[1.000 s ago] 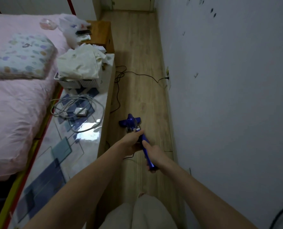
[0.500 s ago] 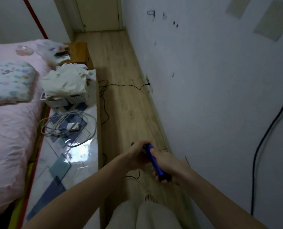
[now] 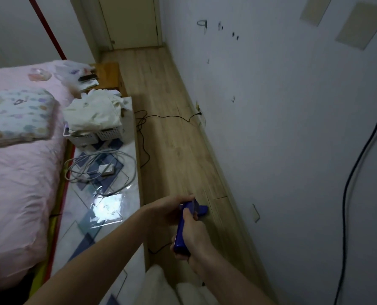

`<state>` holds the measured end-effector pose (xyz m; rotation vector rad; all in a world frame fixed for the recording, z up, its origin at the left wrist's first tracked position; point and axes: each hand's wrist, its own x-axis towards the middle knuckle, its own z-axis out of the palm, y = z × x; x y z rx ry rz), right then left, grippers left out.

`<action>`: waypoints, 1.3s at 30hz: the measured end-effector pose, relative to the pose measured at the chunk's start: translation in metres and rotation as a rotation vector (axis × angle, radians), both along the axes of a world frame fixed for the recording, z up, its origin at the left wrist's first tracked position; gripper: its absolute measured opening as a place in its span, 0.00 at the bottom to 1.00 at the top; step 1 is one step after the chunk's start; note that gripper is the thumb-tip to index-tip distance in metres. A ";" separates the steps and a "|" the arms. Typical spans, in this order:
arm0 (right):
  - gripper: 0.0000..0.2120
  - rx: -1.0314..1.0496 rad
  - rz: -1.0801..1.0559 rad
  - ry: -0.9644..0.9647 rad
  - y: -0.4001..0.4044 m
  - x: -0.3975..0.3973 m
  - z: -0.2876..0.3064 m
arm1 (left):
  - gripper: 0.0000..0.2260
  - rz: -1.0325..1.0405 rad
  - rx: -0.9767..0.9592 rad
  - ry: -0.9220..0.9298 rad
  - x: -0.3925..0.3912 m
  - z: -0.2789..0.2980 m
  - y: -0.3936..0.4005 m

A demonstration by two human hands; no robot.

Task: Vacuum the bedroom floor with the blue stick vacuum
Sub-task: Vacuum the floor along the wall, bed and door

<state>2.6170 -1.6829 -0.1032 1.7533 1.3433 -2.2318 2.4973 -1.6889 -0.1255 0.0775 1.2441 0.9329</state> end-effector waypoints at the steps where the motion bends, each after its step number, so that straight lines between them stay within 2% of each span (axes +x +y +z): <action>1: 0.25 0.013 -0.006 -0.004 0.000 -0.001 -0.002 | 0.28 0.001 0.002 -0.005 -0.001 0.000 0.001; 6: 0.21 0.056 0.066 -0.016 0.027 -0.003 -0.004 | 0.24 0.077 -0.029 0.007 -0.009 -0.007 0.025; 13: 0.24 0.143 0.174 -0.041 0.096 -0.022 -0.023 | 0.19 0.139 -0.083 0.080 -0.029 -0.020 0.092; 18: 0.23 0.150 0.227 -0.028 0.148 -0.059 -0.045 | 0.17 0.199 -0.108 0.081 -0.065 -0.035 0.145; 24: 0.23 0.159 0.281 -0.026 0.213 -0.115 -0.070 | 0.17 0.257 -0.131 0.156 -0.111 -0.048 0.209; 27: 0.22 0.164 0.292 -0.059 0.250 -0.136 -0.080 | 0.14 0.305 -0.139 0.211 -0.125 -0.048 0.244; 32: 0.24 0.154 0.346 -0.111 0.307 -0.153 -0.076 | 0.13 0.334 -0.115 0.252 -0.134 -0.047 0.293; 35: 0.25 0.156 0.356 -0.148 0.326 -0.141 -0.060 | 0.13 0.291 -0.082 0.190 -0.129 -0.044 0.306; 39: 0.26 0.141 0.402 -0.193 0.342 -0.119 -0.035 | 0.06 0.218 -0.012 0.034 -0.124 -0.033 0.310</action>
